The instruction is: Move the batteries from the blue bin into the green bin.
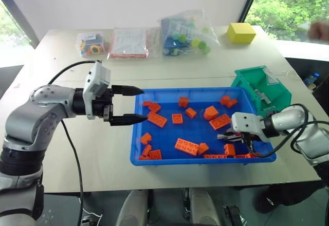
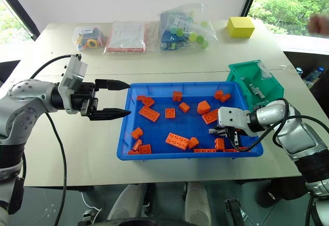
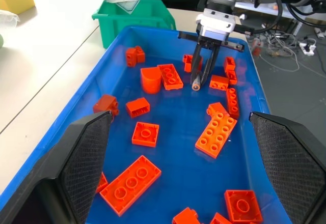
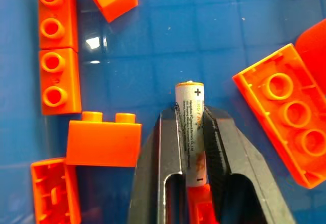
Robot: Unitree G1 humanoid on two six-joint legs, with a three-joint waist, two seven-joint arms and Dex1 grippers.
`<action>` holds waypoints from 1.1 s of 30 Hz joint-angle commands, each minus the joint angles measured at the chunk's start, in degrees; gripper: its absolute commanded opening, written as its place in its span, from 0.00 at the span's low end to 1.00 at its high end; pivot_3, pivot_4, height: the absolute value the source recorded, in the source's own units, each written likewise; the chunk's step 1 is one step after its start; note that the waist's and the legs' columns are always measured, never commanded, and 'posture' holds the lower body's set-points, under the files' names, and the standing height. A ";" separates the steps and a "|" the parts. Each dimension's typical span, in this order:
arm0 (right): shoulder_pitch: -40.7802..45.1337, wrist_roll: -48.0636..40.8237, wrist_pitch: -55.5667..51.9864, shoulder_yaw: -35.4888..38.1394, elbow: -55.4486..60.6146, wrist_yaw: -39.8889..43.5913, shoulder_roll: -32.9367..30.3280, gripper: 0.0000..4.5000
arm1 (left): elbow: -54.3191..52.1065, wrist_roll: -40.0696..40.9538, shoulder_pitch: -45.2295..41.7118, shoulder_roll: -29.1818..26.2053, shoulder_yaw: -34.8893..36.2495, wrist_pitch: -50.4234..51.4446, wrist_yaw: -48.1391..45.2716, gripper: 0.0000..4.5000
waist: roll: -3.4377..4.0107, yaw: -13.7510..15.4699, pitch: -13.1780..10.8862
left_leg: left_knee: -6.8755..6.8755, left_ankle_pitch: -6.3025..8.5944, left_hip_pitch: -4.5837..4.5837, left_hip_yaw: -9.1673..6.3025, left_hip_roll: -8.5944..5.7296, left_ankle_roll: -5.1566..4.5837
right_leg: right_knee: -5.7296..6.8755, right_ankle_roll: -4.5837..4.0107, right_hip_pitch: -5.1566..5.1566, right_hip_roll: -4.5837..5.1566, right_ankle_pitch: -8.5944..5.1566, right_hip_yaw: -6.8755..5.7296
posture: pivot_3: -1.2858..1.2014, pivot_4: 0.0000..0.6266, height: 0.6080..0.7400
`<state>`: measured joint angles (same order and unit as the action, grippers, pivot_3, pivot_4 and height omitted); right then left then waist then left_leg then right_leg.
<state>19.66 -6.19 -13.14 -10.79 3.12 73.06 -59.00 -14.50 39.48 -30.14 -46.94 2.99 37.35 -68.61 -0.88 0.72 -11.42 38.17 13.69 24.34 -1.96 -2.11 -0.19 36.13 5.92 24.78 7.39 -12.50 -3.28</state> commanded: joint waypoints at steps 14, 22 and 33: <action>17.84 -9.40 -29.17 23.34 -11.56 -26.82 4.16 0.01 | 0.63 0.21 -1.49 0.59 0.20 -1.02 -0.93 1.00 | 0.01 0.27 -0.01 | -0.01 0.00 0.08 0.07 -0.05 0.00 | -0.05 -0.02 0.06 0.01 0.06 0.02 | 0.52 0.24 0.64; 16.94 -6.27 -24.85 21.05 -14.72 -29.36 3.89 0.31 | 1.86 -0.51 -3.07 1.54 -0.70 -1.51 -1.53 1.00 | 0.03 -0.59 -0.01 | -0.02 0.00 0.05 0.24 -0.04 -0.01 | 0.02 0.07 0.08 0.01 0.10 0.03 | 0.52 0.24 0.64; 9.21 -15.75 -30.15 27.90 3.56 -20.61 0.29 0.76 | 2.35 0.37 -3.05 1.30 0.59 -0.53 -1.07 1.00 | 0.04 -0.06 -0.02 | -0.02 -0.01 0.06 0.18 -0.03 -0.02 | 0.04 0.10 0.08 -0.01 0.11 0.02 | 0.52 0.24 0.64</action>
<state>29.62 -18.11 -41.36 12.47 0.78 49.66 -56.60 -11.76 38.90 -32.34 -45.02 1.42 36.88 -69.77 -0.83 0.66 -11.43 38.15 13.69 24.42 -1.80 -2.14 -0.21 36.17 6.02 24.87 7.38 -12.40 -3.26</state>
